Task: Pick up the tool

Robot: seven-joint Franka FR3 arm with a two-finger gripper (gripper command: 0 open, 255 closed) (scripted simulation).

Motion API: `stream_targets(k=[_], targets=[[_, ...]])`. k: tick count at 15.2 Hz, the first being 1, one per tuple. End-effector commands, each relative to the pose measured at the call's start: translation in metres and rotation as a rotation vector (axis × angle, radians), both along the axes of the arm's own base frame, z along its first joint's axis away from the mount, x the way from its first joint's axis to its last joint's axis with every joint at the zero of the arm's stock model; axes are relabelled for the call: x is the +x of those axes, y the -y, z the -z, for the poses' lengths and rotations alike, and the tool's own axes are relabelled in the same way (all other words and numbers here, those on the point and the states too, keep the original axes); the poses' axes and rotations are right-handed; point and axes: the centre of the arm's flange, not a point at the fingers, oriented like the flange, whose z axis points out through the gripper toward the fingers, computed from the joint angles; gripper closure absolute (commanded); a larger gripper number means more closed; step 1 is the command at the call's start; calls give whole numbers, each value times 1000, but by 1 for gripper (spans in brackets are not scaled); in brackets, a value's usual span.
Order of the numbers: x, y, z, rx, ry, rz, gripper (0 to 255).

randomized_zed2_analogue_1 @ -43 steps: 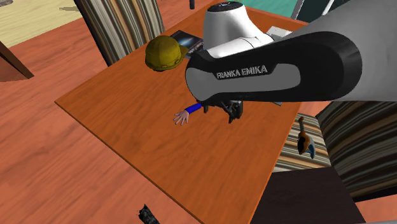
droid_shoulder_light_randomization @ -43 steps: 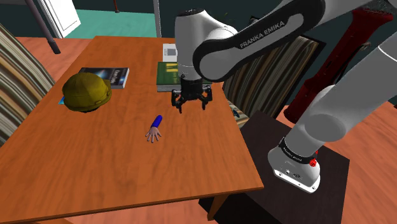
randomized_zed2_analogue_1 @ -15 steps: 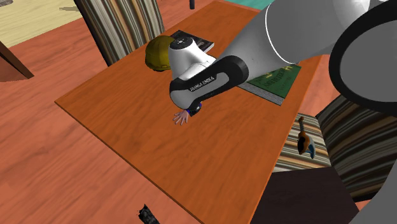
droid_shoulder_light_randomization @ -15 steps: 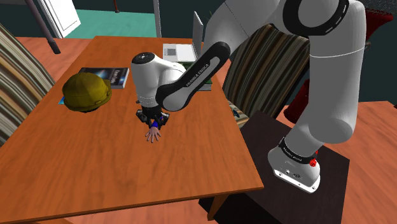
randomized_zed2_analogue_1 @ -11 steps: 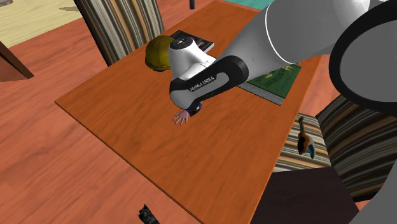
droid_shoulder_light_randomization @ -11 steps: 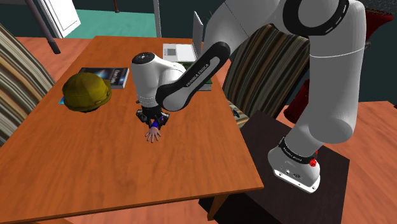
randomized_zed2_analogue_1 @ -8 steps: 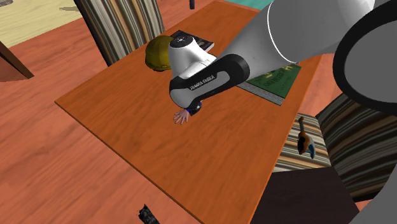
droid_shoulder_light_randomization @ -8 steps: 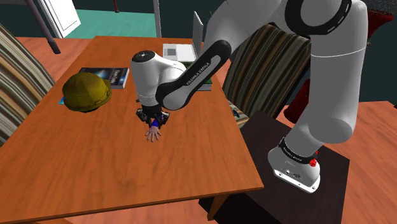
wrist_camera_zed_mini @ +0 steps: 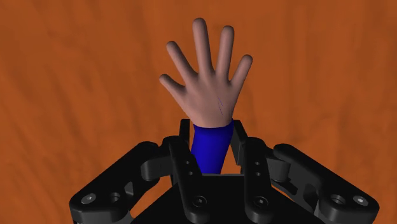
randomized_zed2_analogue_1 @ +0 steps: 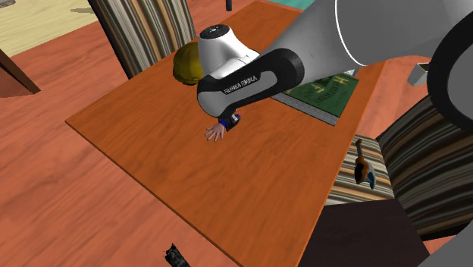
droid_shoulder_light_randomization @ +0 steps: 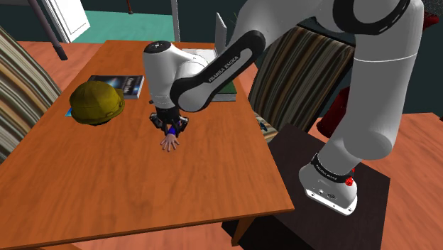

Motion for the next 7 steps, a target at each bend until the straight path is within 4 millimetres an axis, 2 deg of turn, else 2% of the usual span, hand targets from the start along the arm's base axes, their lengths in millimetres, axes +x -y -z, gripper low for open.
stream_targets(k=[1, 5, 7], targets=[[0, 0, -10, 0, 0, 0, 255], [0, 0, -32, 0, 0, 0, 255], [0, 0, -32, 0, 0, 0, 255]])
